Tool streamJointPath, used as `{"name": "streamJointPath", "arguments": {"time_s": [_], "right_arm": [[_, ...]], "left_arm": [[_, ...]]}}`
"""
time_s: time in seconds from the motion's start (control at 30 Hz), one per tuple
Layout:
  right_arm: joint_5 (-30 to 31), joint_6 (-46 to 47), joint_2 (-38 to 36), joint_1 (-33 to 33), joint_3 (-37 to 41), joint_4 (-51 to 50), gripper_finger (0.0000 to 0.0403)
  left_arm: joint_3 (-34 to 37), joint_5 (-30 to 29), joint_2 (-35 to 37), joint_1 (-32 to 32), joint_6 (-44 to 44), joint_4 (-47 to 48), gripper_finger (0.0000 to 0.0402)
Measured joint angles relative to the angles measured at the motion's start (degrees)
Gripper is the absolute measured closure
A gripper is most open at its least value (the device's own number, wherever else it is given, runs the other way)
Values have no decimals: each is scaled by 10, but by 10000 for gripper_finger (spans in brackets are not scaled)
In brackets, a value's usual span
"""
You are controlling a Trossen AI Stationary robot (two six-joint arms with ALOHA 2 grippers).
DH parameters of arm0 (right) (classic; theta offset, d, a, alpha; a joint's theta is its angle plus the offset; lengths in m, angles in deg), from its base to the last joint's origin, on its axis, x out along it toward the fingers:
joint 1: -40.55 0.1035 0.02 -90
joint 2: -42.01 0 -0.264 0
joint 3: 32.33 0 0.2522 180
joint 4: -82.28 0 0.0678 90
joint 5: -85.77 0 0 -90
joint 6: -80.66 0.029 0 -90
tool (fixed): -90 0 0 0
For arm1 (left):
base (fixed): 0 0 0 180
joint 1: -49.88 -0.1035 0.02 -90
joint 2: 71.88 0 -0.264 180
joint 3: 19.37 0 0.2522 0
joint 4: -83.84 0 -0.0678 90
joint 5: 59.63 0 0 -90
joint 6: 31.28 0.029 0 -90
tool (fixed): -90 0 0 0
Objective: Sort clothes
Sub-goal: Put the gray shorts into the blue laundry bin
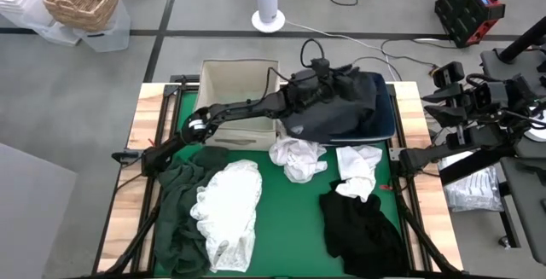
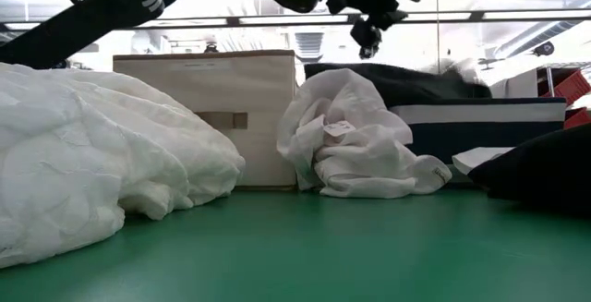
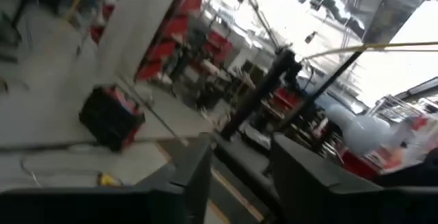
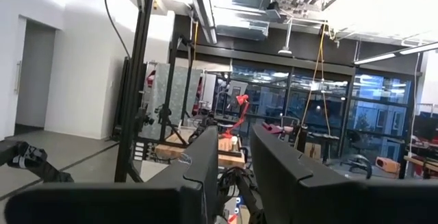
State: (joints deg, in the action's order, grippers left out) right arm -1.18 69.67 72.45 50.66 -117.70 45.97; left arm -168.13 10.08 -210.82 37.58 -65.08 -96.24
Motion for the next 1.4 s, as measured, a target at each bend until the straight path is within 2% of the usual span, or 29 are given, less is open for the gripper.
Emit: {"name": "streamJointPath", "arguments": {"time_s": [0.1,0.17,0.27,0.5,0.63,0.73,1.2,1.4], "right_arm": [[0,2,0,0,0,0,315],[0,5,0,0,0,-1,311],[0,6,0,0,0,-12,306],[2,8,0,0,0,-23,311],[6,5,0,0,0,-28,317],[6,0,0,0,0,-29,319],[15,0,0,0,0,-34,300],[15,-1,0,0,0,-38,309]], "left_arm": [[0,37,0,0,-14,20,227],[0,70,3,2,8,24,208],[0,98,22,10,68,89,194],[0,98,96,24,258,424,190],[0,76,135,31,304,610,190],[0,68,140,35,318,702,190],[1,74,125,39,347,777,192],[9,74,125,37,348,792,227]]}}
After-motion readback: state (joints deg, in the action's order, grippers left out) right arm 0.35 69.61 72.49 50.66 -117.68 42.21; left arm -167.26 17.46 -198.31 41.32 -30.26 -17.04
